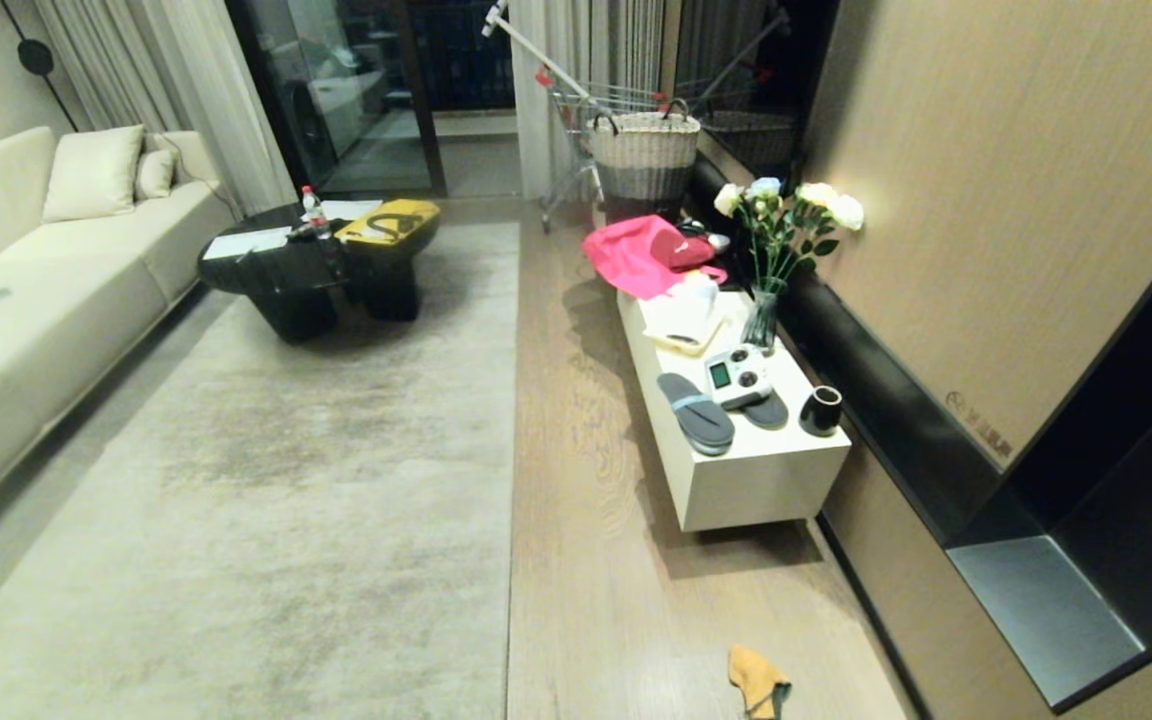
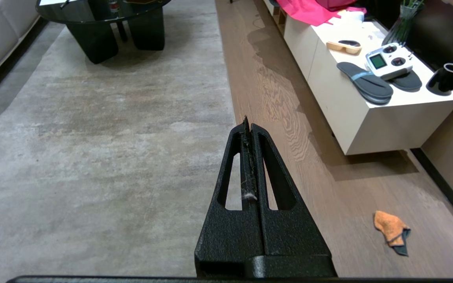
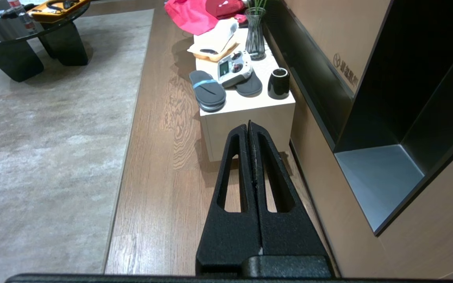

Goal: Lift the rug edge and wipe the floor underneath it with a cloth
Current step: Pick up the rag

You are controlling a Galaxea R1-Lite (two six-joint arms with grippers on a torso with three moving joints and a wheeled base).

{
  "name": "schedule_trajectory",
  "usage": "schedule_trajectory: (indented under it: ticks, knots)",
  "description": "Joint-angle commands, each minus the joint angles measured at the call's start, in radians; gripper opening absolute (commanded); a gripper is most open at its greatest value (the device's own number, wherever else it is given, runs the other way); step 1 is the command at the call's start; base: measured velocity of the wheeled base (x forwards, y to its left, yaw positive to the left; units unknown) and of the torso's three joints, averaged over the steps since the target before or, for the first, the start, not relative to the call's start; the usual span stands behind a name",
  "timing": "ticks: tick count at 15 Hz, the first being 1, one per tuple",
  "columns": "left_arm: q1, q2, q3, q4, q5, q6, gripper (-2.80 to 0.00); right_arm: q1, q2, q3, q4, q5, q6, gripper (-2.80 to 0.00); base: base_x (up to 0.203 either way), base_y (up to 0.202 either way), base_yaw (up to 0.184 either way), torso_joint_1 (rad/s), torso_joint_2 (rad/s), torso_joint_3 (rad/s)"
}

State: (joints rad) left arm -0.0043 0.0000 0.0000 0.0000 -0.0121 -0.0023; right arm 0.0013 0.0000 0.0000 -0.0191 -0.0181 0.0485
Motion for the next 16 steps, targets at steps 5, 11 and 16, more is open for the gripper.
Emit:
schedule_trajectory:
  ticks: [5, 11, 16]
  knots:
    - [0.001, 0.000, 0.000, 0.000, 0.000, -0.001, -2.80, 0.000, 0.002, 0.000, 0.001, 0.000, 0.001, -2.80, 0.000, 0.000, 0.000, -0.135, 0.36, 0.223]
    - [0.000, 0.000, 0.000, 0.000, 0.000, -0.001, -2.80, 0.000, 0.002, 0.000, 0.000, 0.000, 0.001, -2.80, 0.000, 0.000, 0.000, -0.179, 0.51, 0.327]
    - [0.000, 0.000, 0.000, 0.000, 0.000, -0.001, -2.80, 0.000, 0.001, 0.000, 0.001, 0.000, 0.001, -2.80, 0.000, 0.000, 0.000, -0.165, 0.53, 0.364]
